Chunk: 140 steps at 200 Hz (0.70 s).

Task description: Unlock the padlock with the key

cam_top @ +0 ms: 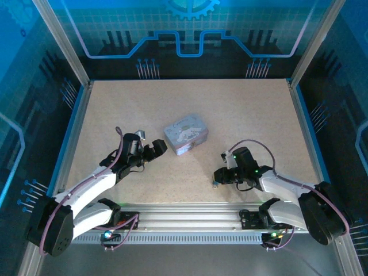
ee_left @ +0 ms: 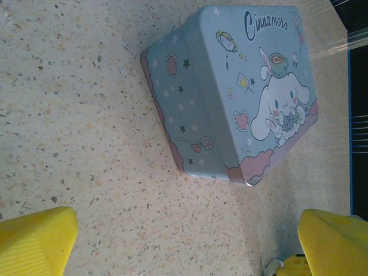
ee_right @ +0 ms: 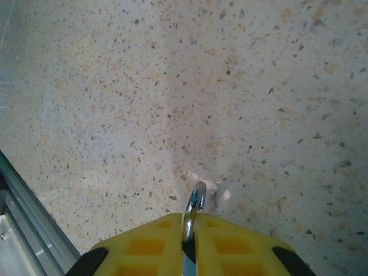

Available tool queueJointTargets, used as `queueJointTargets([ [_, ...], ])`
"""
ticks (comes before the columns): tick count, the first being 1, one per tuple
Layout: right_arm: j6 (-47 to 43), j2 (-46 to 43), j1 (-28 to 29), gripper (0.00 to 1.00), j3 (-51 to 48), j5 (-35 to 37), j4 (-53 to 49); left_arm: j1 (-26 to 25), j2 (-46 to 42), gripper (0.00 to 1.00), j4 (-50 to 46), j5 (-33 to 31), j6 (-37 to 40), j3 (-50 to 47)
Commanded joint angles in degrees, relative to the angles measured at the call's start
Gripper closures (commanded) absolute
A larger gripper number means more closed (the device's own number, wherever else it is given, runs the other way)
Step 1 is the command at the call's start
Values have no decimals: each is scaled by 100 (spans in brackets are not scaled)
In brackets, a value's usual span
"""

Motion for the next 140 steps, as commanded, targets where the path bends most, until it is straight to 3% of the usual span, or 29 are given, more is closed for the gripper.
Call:
queueJointTargets([
  [1,5,117,49,84,11,-95,216,16,38,1,55,162,98,121],
  [64,-88,11,45,75,120,152,-97,16,31,1,22,163,122,148],
  [140,-417,-841,-123,64,613,412,-1089,27,-96,1,-144,94,185,249],
])
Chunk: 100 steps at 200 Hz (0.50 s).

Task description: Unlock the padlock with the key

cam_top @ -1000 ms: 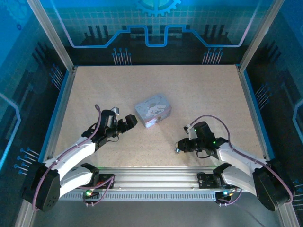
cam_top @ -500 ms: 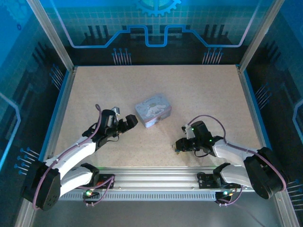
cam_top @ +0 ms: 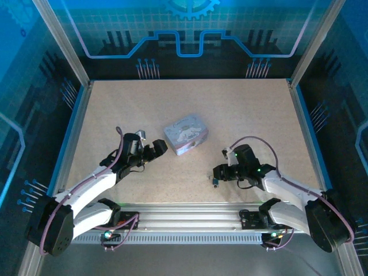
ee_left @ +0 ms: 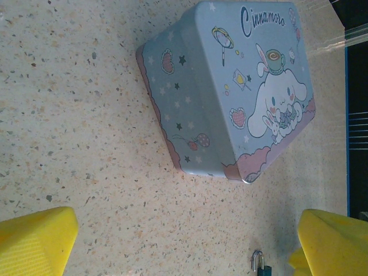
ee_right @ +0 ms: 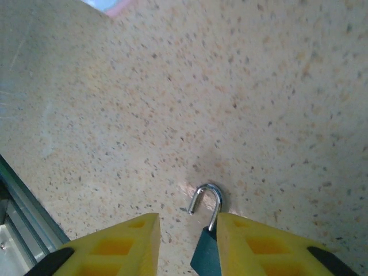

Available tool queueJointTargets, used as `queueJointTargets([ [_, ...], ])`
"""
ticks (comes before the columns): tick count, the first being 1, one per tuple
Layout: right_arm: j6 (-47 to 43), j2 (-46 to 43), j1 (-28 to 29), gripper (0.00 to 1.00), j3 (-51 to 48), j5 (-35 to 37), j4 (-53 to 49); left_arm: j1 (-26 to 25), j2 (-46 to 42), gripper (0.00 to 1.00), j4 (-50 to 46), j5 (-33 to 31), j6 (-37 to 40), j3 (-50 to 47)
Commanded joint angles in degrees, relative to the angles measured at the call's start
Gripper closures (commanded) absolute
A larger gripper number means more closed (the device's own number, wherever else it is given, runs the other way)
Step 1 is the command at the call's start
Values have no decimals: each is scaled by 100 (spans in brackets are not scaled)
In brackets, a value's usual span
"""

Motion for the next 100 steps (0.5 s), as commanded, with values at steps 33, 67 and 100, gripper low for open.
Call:
queueJointTargets([
  [33,-583,-541,-321,59,654,233,-1032,131,-169,1,-312,36,295,372],
  [67,-1054,-783,-643,49,1116,390,-1555,415,-286,1,-635,-48,635,659],
  [100,-1412,-985,-1134,38,1490,580,-1841,663,-414,1,-857,-387,1166,1011],
])
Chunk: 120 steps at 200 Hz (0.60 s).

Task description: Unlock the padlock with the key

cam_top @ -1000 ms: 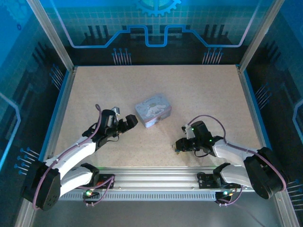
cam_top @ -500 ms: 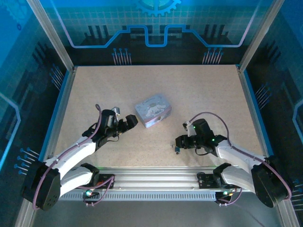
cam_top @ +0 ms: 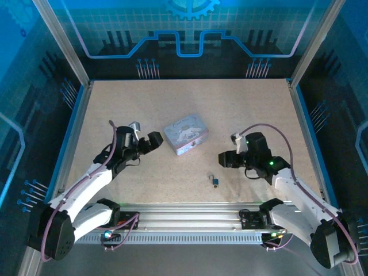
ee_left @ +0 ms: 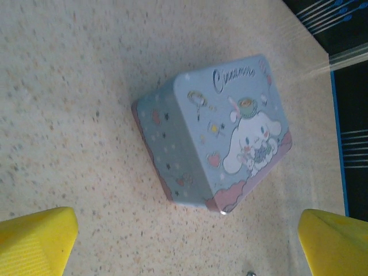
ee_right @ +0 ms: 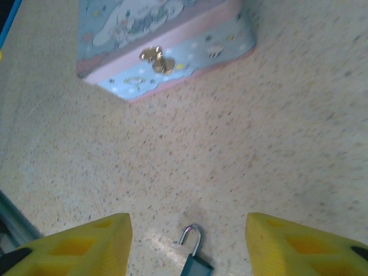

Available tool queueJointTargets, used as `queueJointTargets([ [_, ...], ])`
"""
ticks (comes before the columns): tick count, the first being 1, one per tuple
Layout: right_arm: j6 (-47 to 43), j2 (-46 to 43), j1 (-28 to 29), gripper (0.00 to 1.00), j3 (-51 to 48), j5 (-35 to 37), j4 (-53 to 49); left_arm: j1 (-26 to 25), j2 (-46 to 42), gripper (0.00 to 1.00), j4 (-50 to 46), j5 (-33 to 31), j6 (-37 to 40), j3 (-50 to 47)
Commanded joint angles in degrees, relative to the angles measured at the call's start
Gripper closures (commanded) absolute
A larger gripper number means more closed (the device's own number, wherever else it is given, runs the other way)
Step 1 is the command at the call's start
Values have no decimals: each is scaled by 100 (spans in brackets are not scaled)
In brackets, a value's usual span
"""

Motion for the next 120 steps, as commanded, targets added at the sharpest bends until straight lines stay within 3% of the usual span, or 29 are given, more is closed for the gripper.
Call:
queueJointTargets([
  [1,-447,-191,-370,38,338,227,-462,182,-183,1,-307,-334,604,366],
  [47,-821,-359,-1127,0,525,519,-313,403,-348,1,-457,-1487,1246,698],
  [91,-1068,-288,-1712,0,373,1058,286,600,-300,1,-60,-2275,1853,655],
  [120,-1210,-213,-2029,0,26,1588,1064,669,-284,1,833,-2686,2512,204],
])
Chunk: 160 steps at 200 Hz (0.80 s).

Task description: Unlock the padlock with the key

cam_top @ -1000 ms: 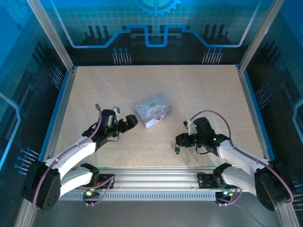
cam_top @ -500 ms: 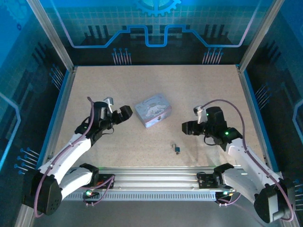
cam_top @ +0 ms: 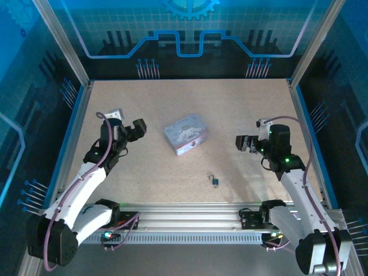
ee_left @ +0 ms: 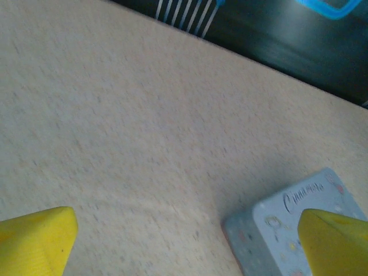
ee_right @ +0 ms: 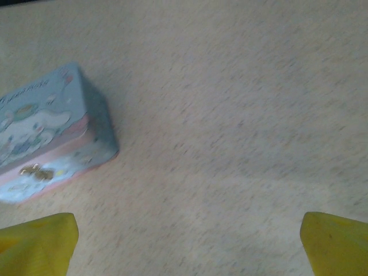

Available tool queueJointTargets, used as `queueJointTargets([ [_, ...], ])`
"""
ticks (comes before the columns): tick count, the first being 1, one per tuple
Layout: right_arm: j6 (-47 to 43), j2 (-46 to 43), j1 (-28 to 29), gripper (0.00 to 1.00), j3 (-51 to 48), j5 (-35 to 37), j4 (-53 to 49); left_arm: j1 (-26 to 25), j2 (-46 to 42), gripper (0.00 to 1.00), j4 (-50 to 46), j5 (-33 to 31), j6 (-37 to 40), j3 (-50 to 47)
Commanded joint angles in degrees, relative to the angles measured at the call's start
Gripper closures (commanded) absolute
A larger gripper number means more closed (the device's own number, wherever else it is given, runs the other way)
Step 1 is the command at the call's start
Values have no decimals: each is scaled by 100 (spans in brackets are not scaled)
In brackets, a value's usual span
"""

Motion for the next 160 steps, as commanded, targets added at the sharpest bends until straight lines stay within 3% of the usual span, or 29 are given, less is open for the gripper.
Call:
queueJointTargets([
  [1,-263,87,-272,0,-276,582,784,92,5,1,906,-642,807,-343],
  [59,-469,608,-683,0,-1129,982,2760,160,538,1,2563,-1105,1665,-1141],
  [104,-581,1602,-728,0,-1497,883,4572,229,1141,1,3219,-700,2071,-1332],
  [160,-330,2569,-737,0,-1657,476,5997,397,1705,1,4025,-302,2227,-1610],
])
